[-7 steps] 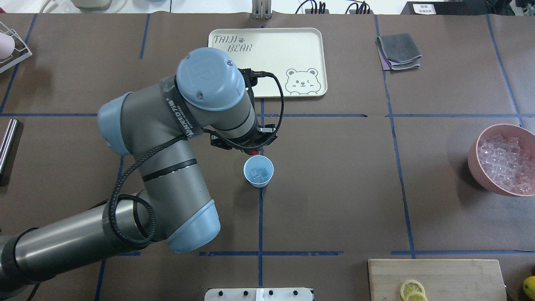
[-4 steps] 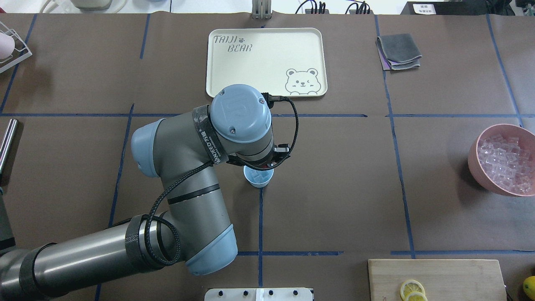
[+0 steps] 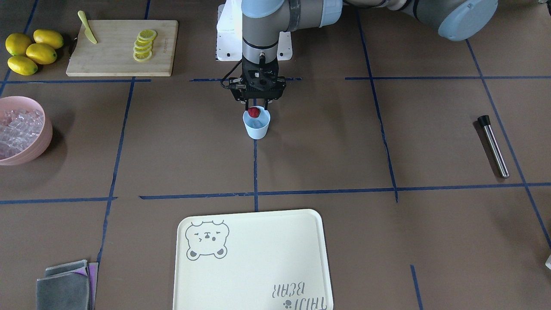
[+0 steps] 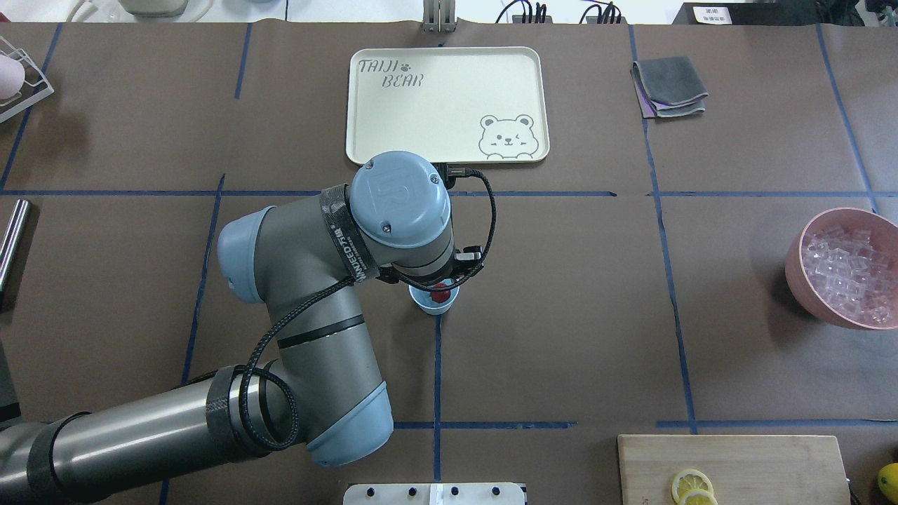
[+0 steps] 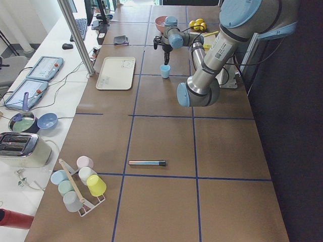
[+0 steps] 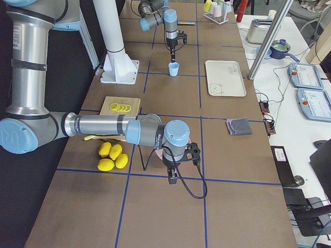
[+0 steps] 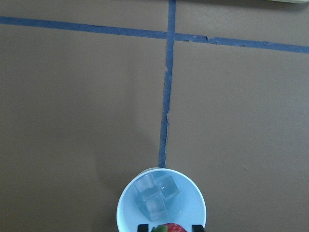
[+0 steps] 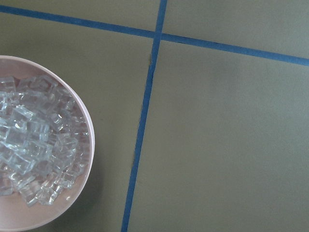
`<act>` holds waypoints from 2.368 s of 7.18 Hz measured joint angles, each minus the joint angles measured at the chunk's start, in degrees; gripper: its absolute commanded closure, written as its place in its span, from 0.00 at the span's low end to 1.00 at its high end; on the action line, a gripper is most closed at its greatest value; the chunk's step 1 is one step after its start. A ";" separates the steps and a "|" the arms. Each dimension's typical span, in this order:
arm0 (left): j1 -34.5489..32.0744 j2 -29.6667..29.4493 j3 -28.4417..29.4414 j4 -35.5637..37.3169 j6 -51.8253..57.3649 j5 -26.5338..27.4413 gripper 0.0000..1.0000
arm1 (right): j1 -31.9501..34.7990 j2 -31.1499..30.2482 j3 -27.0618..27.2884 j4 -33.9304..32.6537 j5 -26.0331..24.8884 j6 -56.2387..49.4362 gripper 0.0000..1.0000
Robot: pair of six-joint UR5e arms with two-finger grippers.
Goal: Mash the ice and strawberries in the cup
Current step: 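Open the left gripper to drop the strawberry into the cup, then move the left arm back toward the metal pestle rod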
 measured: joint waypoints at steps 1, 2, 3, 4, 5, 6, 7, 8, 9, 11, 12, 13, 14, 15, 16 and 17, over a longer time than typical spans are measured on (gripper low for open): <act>0.00 0.05 -0.21 0.00 0.15 -0.04 0.00 | 0.00 0.00 0.00 0.00 0.00 0.00 0.00; -0.11 0.16 -0.55 0.10 1.17 -0.15 0.00 | 0.00 0.00 0.00 0.02 0.00 0.00 0.00; -0.70 1.52 -2.10 0.36 4.12 -0.36 0.00 | 0.01 0.00 0.00 0.06 0.00 0.00 0.00; -2.62 5.10 -5.10 0.56 8.95 -1.36 0.00 | 0.03 -0.02 0.04 0.07 0.00 0.00 0.00; -7.44 10.46 -8.18 0.53 17.01 -4.99 0.00 | 0.04 -0.06 0.07 0.08 0.00 0.00 0.00; -13.83 15.28 -9.62 0.38 26.69 -9.79 0.00 | 0.06 -0.08 0.10 0.08 0.00 0.00 0.00; -20.88 19.60 -9.80 0.29 37.08 -14.02 0.00 | 0.08 -0.07 0.12 0.09 0.00 0.00 0.00; -27.93 23.87 -9.23 0.15 46.45 -17.84 0.00 | 0.07 -0.03 0.11 0.09 -0.02 0.00 0.00; -34.16 27.68 -7.70 0.03 54.50 -21.49 0.00 | 0.04 0.02 0.09 0.09 -0.06 0.00 0.00; -45.23 33.23 -0.92 -0.47 70.77 -29.20 0.00 | 0.05 0.07 0.12 0.09 -0.03 0.00 0.00; -48.47 36.32 2.33 -2.76 75.10 -31.92 0.00 | 0.07 0.09 0.25 0.09 -0.01 0.00 0.00; -49.86 38.47 5.54 -6.97 76.57 -32.98 0.00 | 0.07 0.09 0.38 0.09 0.00 0.00 0.00; -50.39 39.74 9.05 -11.40 76.55 -33.34 0.00 | 0.06 0.09 0.54 0.09 0.00 0.00 0.00; -50.53 40.25 12.50 -15.63 75.14 -33.46 0.00 | 0.05 0.09 0.68 0.09 0.02 0.00 0.00; -50.52 40.66 15.93 -21.03 72.45 -33.48 0.00 | 0.02 0.09 0.74 0.09 0.06 0.00 0.00; -50.45 41.09 19.50 -27.84 68.69 -33.37 0.00 | 0.03 0.09 0.80 0.09 0.08 0.00 0.00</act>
